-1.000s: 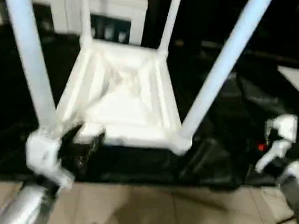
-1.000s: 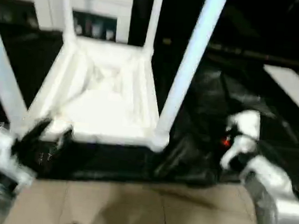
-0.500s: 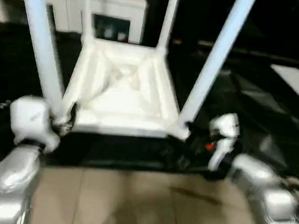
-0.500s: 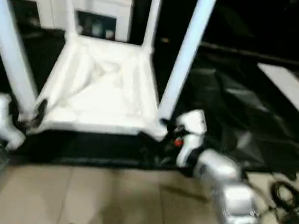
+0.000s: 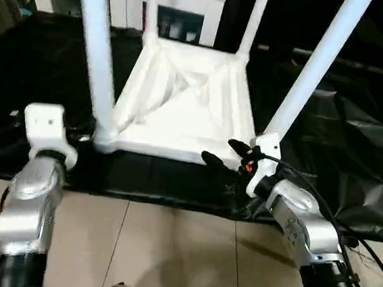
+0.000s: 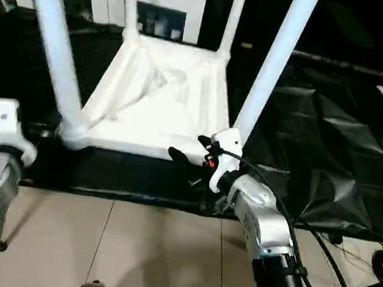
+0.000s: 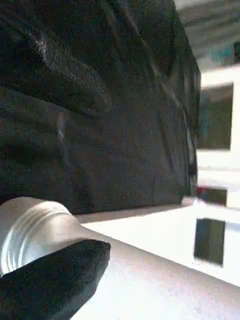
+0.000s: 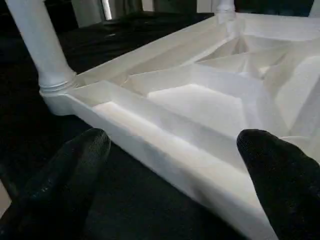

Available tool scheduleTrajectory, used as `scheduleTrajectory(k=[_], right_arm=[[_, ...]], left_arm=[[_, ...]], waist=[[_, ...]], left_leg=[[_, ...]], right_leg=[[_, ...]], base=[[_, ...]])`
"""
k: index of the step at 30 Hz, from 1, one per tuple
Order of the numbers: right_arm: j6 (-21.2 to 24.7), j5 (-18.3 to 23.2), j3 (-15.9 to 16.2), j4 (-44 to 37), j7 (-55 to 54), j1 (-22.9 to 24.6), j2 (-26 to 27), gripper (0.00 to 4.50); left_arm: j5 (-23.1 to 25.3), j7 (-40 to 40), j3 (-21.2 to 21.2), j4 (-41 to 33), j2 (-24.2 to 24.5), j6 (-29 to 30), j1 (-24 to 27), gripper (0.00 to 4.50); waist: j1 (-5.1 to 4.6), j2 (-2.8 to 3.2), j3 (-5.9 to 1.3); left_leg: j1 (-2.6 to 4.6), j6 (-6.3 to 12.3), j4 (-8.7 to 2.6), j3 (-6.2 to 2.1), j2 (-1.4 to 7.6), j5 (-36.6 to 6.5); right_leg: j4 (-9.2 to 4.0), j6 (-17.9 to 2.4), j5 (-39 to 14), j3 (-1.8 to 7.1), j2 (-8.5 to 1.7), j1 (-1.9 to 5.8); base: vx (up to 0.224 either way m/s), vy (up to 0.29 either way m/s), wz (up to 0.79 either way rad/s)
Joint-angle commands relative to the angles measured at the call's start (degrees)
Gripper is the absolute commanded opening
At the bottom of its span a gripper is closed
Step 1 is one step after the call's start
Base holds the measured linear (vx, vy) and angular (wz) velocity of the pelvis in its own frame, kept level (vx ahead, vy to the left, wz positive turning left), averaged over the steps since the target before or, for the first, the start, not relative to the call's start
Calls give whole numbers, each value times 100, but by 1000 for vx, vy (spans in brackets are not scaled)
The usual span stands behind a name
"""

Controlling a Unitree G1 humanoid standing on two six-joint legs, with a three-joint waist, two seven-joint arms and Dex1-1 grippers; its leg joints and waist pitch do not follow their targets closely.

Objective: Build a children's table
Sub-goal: Flip table

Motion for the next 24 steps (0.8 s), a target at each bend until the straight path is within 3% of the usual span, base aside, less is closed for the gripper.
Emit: scheduleTrajectory(k=[1,3,5,10,13,15,18,24], right_arm=[[-171,-110,-136,141,-38,-140,-19,450],[-203,-126,-145,173,-44,-145,-9,450],[-286,-174,-130,242,-58,-160,10,450],[-355,-259,-69,273,-82,-171,-20,450],[-428,-332,-101,308,-93,-160,-55,450],[-437,-346,-108,315,-93,-157,-64,450],[-467,-367,-145,355,-64,-149,-103,450],[-495,-386,-183,406,-80,-155,-133,450]], left_arm=[[-81,-226,-227,205,25,-182,-256,444],[-89,-272,-245,280,35,-204,-308,444],[-75,-491,-352,412,111,-276,-361,444],[-43,-829,-500,385,270,-204,-236,444],[-80,-1508,-803,-36,677,60,279,444],[-84,-1591,-833,-91,743,92,359,444],[-189,-1920,-760,-275,990,104,658,444],[-437,-1925,-767,-370,834,248,515,444]], waist=[[-45,222,-408],[-58,208,-400],[-65,236,-405],[-78,241,-393],[-97,209,-379],[-106,218,-390],[-112,154,-387],[-111,166,-382]], left_leg=[[75,-234,-557,-41,274,-1043],[82,-274,-572,-41,286,-1192],[83,-278,-576,-49,297,-1182],[92,-238,-575,-26,298,-1164],[66,-195,-595,-13,300,-1102],[76,-166,-580,14,294,-1012],[55,-94,-583,50,292,-856],[99,-57,-562,104,295,-832]], right_leg=[[-414,-1046,273,285,-455,183],[-428,-1052,85,292,-463,188],[-421,-1069,113,292,-471,191],[-426,-1133,79,298,-459,185],[-426,-1109,-60,302,-462,194],[-423,-1110,-48,316,-447,182],[-420,-1132,53,324,-433,188],[-417,-1193,27,344,-411,142]], base=[[0,0,0],[0,0,0],[0,0,0],[0,0,0],[0,0,0],[0,0,0],[0,0,0],[0,0,0]])
